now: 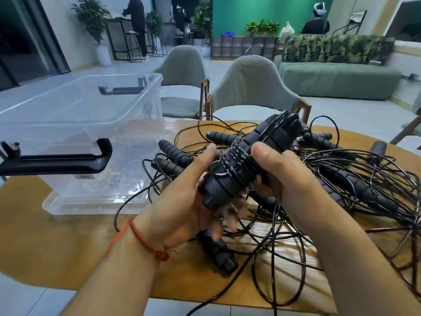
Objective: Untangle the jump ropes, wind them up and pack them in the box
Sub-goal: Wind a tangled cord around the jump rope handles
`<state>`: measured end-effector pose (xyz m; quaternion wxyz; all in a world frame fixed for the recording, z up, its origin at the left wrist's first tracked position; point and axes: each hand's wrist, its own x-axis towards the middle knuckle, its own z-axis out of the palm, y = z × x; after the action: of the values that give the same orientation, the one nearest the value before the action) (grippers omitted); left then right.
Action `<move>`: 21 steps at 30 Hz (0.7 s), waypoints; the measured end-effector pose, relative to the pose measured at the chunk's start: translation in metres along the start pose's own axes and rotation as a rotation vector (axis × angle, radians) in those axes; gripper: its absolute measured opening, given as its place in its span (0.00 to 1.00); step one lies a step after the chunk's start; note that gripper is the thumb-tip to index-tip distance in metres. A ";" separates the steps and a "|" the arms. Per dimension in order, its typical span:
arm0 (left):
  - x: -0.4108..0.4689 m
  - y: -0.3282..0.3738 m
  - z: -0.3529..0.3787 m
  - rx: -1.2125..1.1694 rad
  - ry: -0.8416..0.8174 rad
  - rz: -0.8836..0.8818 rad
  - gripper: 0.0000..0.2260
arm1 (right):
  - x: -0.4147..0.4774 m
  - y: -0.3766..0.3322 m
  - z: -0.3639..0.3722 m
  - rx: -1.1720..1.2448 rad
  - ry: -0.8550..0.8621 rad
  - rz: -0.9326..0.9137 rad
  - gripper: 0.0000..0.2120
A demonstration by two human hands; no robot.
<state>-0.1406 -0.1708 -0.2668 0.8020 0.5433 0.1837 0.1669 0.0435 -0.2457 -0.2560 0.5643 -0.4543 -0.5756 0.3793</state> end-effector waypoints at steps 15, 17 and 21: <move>0.000 0.000 0.007 0.438 0.114 0.135 0.16 | -0.003 -0.010 -0.007 -0.172 0.034 0.066 0.20; 0.001 -0.001 0.012 0.792 0.337 0.227 0.11 | -0.003 -0.012 -0.005 -0.269 0.100 0.073 0.12; 0.009 -0.015 0.011 0.996 0.599 0.408 0.17 | 0.002 -0.016 0.004 -0.430 0.197 0.063 0.17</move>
<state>-0.1270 -0.1806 -0.2781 0.3174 0.8064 0.3492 0.3564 0.0379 -0.2483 -0.2406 0.4958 -0.6168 -0.5707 0.2191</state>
